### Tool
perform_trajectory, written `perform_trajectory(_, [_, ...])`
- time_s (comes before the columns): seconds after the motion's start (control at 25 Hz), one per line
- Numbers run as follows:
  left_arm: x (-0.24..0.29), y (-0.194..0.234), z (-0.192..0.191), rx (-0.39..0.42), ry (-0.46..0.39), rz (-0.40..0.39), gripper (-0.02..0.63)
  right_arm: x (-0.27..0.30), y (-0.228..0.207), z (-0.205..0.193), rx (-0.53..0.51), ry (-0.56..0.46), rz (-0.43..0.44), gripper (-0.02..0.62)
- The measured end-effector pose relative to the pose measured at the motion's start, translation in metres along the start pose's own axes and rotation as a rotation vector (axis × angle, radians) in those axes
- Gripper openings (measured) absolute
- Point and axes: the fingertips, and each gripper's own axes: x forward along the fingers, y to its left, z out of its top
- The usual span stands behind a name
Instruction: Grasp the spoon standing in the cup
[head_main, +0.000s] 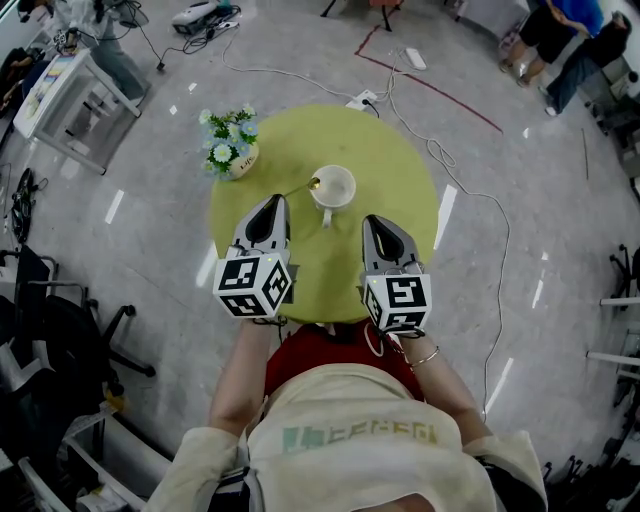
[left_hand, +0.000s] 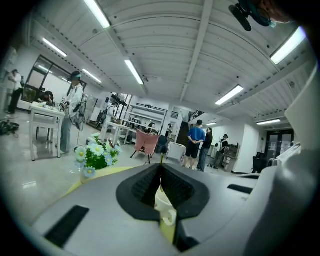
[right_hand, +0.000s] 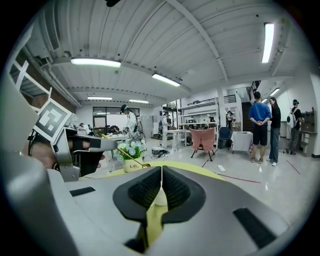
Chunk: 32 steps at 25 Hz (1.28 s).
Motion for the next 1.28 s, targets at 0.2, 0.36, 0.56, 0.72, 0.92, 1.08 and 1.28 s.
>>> perform_trajectory(0.2, [-0.015,0.005,0.004,-0.001,-0.016,0.009,0.026,-0.005,0.010,0.004,-0.009,-0.012,0.004,0.037])
perform_trajectory(0.36, [-0.025,0.011,0.006,-0.001,-0.028,0.018,0.026,-0.006,0.018,0.006,-0.015,-0.021,0.008,0.037])
perform_trajectory(0.56, [-0.040,0.018,0.008,0.001,-0.041,0.031,0.026,-0.010,0.028,0.009,-0.021,-0.033,0.015,0.037])
perform_trajectory(0.72, [-0.052,0.023,0.009,0.004,-0.048,0.042,0.026,-0.013,0.036,0.010,-0.026,-0.038,0.019,0.037])
perform_trajectory(0.92, [-0.066,0.030,0.009,0.005,-0.057,0.060,0.026,-0.014,0.047,0.010,-0.036,-0.044,0.030,0.037])
perform_trajectory(1.08, [-0.078,0.034,0.009,0.001,-0.062,0.071,0.026,-0.018,0.055,0.012,-0.041,-0.048,0.039,0.037])
perform_trajectory(1.28, [-0.090,0.041,0.007,0.002,-0.065,0.081,0.026,-0.021,0.063,0.013,-0.048,-0.053,0.043,0.037])
